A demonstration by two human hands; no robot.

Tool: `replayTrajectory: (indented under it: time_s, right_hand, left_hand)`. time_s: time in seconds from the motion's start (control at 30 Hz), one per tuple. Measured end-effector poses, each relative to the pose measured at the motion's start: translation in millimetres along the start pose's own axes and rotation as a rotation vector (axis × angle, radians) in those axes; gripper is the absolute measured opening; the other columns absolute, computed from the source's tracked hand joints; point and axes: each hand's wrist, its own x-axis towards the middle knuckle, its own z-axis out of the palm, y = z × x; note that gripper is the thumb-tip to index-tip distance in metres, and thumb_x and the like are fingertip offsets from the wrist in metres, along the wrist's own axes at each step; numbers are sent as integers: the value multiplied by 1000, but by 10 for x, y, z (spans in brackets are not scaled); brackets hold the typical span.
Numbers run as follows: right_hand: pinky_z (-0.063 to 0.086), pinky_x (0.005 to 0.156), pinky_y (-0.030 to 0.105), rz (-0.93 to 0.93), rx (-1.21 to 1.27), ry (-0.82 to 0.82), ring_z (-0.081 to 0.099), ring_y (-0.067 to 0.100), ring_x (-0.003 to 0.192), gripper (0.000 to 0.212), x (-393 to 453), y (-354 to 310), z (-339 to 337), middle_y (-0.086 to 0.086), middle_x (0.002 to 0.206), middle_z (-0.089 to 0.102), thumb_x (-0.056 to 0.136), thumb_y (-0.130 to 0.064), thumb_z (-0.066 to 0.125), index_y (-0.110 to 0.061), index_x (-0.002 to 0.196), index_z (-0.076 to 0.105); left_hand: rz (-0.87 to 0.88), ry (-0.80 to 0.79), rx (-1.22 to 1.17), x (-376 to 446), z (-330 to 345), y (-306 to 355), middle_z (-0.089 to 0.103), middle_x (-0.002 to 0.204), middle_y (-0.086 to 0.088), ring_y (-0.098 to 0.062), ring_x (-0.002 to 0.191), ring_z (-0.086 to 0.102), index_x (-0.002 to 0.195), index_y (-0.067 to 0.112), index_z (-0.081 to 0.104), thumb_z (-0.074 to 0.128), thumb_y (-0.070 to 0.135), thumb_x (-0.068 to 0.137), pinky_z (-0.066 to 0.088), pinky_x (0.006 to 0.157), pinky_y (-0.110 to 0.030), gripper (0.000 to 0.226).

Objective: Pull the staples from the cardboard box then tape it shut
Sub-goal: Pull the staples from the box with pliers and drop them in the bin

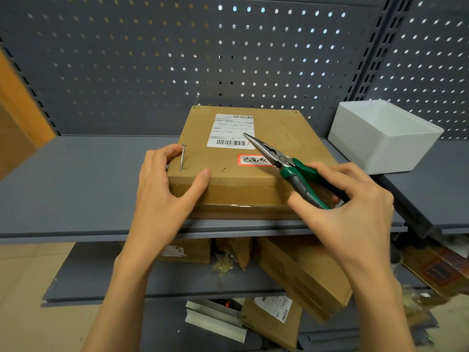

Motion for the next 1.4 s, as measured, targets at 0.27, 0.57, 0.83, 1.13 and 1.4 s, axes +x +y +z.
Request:
replayTrajectory:
  time_s: [0.27,0.57,0.83,1.13,1.4]
  right_hand:
    - [50,64,29,38,-37,86,56,6,75,47,220,132,-176,-13,86,63,61,-50,61,-32,103,72]
    - [44,81,34,282,-196,237,60,23,94,51,540,474,-470,-6,102,66,60,-50,62,-31,107,70]
    - [40,82,34,400,-250,282,57,29,101,44,667,651,-581,0,110,63,70,-39,71,-28,113,68]
    - [30,71,32,471,-282,313,56,39,96,35,803,750,-551,10,106,63,72,-39,70,-22,103,70]
    - [33,65,31,518,-334,327,57,38,82,27,862,882,-538,14,92,65,71,-38,69,-20,91,71]
  left_hand:
    - [-6,54,-17,69,59,11,41,112,13,-6,110,43,116,28,44,61,54,70,34,81,-11,55]
    - [-14,76,-154,115,100,-67,45,118,11,-7,113,45,117,28,50,61,62,61,35,86,-14,66]
    - [-7,57,-165,130,171,-14,44,117,11,-10,113,45,117,28,50,60,64,59,35,81,-12,69]
    - [20,42,-118,153,328,78,43,117,14,-9,116,41,119,25,51,57,67,60,33,80,-12,73]
    - [30,103,-164,115,438,66,43,113,14,-6,110,37,117,22,53,55,63,64,29,83,-5,66]
